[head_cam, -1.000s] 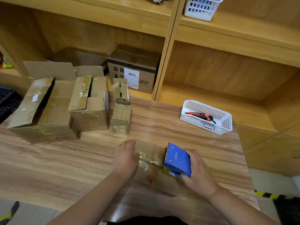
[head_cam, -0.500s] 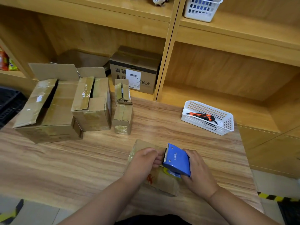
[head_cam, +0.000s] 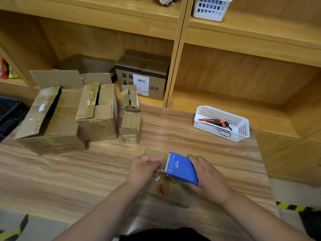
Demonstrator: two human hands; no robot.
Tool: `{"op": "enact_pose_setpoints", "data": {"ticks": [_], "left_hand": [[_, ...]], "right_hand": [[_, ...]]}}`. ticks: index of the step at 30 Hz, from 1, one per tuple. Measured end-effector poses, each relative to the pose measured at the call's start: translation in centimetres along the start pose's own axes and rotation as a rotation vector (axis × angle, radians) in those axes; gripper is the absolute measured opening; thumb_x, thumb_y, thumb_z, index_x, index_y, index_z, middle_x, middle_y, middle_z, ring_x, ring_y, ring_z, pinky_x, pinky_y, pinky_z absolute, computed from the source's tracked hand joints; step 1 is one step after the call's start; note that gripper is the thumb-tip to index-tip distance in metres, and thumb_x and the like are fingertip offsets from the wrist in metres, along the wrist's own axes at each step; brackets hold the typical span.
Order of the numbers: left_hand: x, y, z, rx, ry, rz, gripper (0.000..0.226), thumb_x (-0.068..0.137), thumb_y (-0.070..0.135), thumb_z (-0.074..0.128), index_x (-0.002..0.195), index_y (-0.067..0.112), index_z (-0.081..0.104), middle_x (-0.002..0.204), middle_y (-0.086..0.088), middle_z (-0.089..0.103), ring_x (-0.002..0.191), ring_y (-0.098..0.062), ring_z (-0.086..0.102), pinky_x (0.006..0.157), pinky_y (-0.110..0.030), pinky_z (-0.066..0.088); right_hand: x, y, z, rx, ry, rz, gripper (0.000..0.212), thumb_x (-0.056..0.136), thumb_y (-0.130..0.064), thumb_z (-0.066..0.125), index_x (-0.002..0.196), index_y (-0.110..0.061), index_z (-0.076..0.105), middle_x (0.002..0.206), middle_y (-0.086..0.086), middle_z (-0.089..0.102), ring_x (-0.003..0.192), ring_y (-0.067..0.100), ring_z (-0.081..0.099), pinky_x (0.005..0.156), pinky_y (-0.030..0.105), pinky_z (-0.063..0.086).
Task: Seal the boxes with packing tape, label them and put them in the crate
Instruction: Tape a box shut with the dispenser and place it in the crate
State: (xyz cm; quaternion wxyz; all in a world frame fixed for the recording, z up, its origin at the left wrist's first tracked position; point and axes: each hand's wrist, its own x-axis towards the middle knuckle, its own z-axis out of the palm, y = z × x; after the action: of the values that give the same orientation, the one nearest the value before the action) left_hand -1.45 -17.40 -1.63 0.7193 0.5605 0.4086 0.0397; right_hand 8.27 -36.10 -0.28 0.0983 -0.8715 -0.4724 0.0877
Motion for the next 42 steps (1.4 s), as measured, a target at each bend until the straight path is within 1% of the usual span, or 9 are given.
{"op": "enact_pose_setpoints", "data": {"ticks": [3,8,12,15,19,26,30,39,42], "left_hand": [[0.4,-0.2,-0.6,-0.011,0.004,-0.008,0.008,0.082,-0.001,0.066,0.075,-0.002,0.063,0.046,-0.002,0.057,0.036,-0.005,0.048,0.042,-0.015,0.042],[1.2,-0.5,-1.9,-0.014,-0.077,-0.014,0.010,0.084,-0.001,0.063,0.075,-0.004,0.065,0.062,-0.014,0.057,0.043,-0.010,0.048,0.044,-0.018,0.043],[2.0,0.2,-4.4,-0.021,-0.009,-0.001,0.010,0.084,-0.001,0.064,0.076,-0.007,0.066,0.052,-0.007,0.060,0.040,-0.008,0.050,0.042,-0.016,0.044],[2.9,0.4,-6.5,0.029,0.009,-0.004,0.009,0.083,0.002,0.066,0.079,-0.007,0.066,0.054,-0.005,0.063,0.042,-0.006,0.053,0.044,-0.015,0.046],[3.9,-0.4,-6.9,0.012,0.055,-0.037,0.011,0.086,-0.002,0.062,0.075,-0.001,0.063,0.047,0.000,0.061,0.037,-0.002,0.050,0.040,-0.012,0.043],[5.2,-1.8,-7.4,-0.051,0.116,-0.082,0.023,0.087,0.003,0.062,0.065,0.006,0.057,0.042,0.003,0.054,0.032,-0.001,0.043,0.036,-0.012,0.036],[5.8,-2.2,-7.9,-0.070,0.160,-0.085,0.022,0.087,0.003,0.062,0.066,0.006,0.056,0.042,0.004,0.054,0.032,-0.001,0.043,0.037,-0.012,0.037],[6.6,-3.7,-8.5,-0.090,0.278,-0.055,0.026,0.084,0.005,0.065,0.059,0.009,0.059,0.047,-0.001,0.055,0.039,-0.005,0.044,0.052,-0.020,0.041],[6.8,-4.0,-8.6,-0.070,0.303,-0.048,0.024,0.083,0.005,0.066,0.060,0.009,0.059,0.051,-0.003,0.056,0.040,-0.006,0.044,0.052,-0.021,0.041]], "right_hand": [[0.4,-0.8,-1.1,-0.061,-0.065,-0.013,0.083,0.086,-0.060,0.052,0.149,-0.019,0.017,0.130,-0.003,0.040,0.115,0.013,0.043,0.086,0.019,0.031],[0.8,-1.6,-2.5,-0.114,-0.134,-0.010,0.088,0.086,-0.063,0.048,0.151,-0.023,0.004,0.133,-0.007,0.034,0.117,0.010,0.039,0.090,0.019,0.033],[0.6,-1.5,-3.0,-0.150,-0.162,-0.017,0.090,0.085,-0.066,0.047,0.151,-0.025,0.002,0.132,-0.006,0.035,0.117,0.010,0.040,0.091,0.021,0.034],[0.4,-1.4,-3.3,-0.178,-0.191,-0.004,0.094,0.082,-0.069,0.048,0.151,-0.024,0.002,0.129,-0.005,0.037,0.114,0.012,0.042,0.089,0.022,0.035],[1.4,-2.9,-3.0,-0.245,-0.219,-0.014,0.094,0.083,-0.072,0.039,0.151,-0.025,-0.005,0.125,-0.004,0.036,0.111,0.014,0.042,0.085,0.025,0.036],[3.8,-5.5,-2.0,-0.330,-0.212,-0.043,0.083,0.091,-0.064,0.035,0.152,-0.020,0.000,0.127,0.001,0.040,0.113,0.020,0.043,0.090,0.030,0.036],[4.7,-6.4,-1.4,-0.370,-0.224,-0.034,0.082,0.091,-0.062,0.035,0.151,-0.017,0.002,0.130,0.004,0.041,0.115,0.023,0.043,0.092,0.033,0.037],[5.7,-7.6,-0.8,-0.417,-0.235,-0.038,0.083,0.092,-0.062,0.034,0.151,-0.016,0.001,0.130,0.006,0.042,0.114,0.024,0.044,0.091,0.034,0.037],[5.9,-7.8,-0.5,-0.432,-0.239,-0.036,0.083,0.092,-0.062,0.034,0.151,-0.016,0.001,0.130,0.006,0.042,0.114,0.024,0.044,0.092,0.035,0.037]]}}
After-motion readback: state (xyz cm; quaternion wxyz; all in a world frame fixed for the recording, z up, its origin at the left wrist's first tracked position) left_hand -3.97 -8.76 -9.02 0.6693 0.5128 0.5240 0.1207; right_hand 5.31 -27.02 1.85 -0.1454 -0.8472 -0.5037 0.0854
